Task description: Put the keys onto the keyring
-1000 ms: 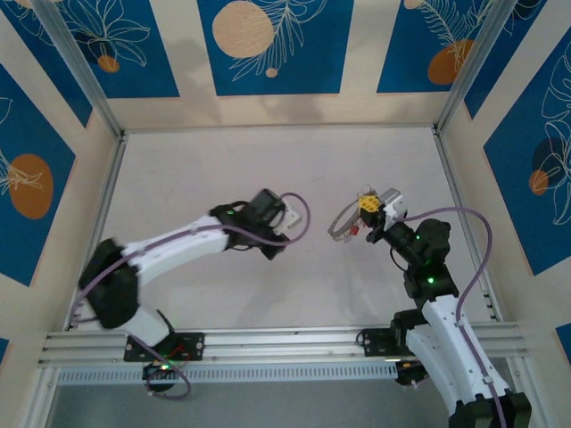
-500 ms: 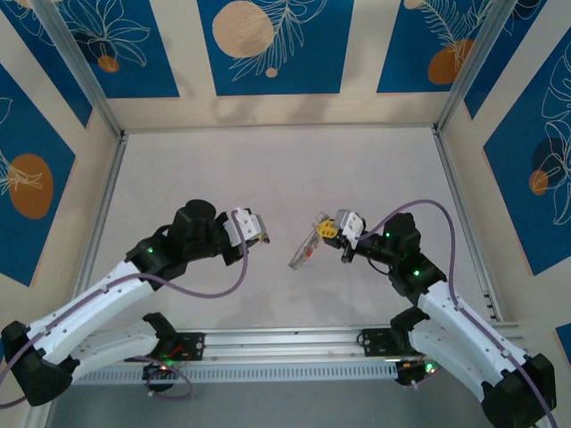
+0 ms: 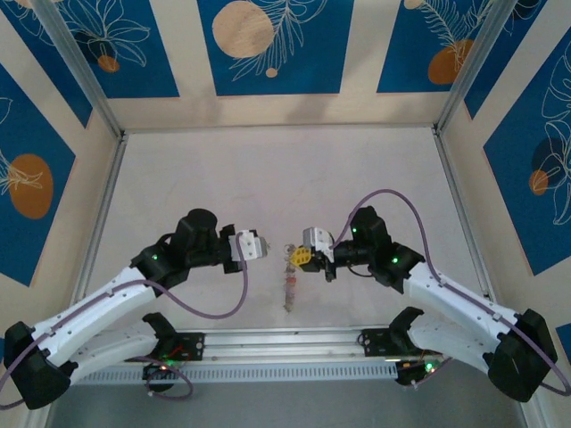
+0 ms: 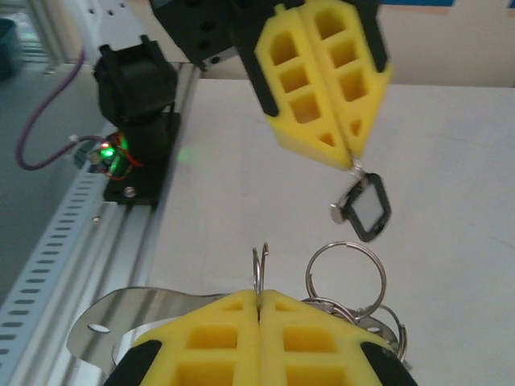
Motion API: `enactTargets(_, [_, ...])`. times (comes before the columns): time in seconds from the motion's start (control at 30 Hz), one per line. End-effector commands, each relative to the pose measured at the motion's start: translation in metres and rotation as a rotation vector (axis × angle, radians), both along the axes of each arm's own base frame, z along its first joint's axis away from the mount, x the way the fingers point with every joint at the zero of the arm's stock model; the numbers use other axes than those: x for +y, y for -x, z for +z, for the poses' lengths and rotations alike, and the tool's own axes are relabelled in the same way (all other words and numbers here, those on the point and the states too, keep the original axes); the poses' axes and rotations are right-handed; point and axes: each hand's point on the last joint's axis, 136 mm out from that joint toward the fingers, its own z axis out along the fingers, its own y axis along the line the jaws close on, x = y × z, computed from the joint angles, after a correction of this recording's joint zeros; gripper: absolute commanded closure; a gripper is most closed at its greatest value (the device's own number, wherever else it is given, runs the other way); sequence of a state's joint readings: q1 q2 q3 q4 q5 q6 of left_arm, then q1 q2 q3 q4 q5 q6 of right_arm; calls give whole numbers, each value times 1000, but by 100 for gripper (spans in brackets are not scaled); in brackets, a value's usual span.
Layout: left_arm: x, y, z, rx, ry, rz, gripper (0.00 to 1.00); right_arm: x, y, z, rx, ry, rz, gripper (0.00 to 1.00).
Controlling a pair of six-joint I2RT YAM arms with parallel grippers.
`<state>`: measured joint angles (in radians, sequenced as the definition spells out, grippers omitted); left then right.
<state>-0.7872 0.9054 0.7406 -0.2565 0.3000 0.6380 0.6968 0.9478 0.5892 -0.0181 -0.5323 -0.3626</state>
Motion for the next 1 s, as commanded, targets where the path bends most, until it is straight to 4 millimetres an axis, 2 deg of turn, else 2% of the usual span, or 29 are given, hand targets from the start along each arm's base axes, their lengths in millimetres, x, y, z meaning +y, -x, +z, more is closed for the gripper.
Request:
enactTargets(0.0, [-8,10,3,-17,40,-92,100,11,11,16,50,-49,91,100])
enactTargets(0.37, [-12,37,-6,-45,15,-268,100,25,2,11,123,-15,100,100])
enactTargets(0.6, [-10,33,-7,-75,7,-244,100,27,3,2,151,8,109,100])
enactTargets(0.97, [-13,34,-12,-70,4,-256,100,35,3,-1,168,17,140,100])
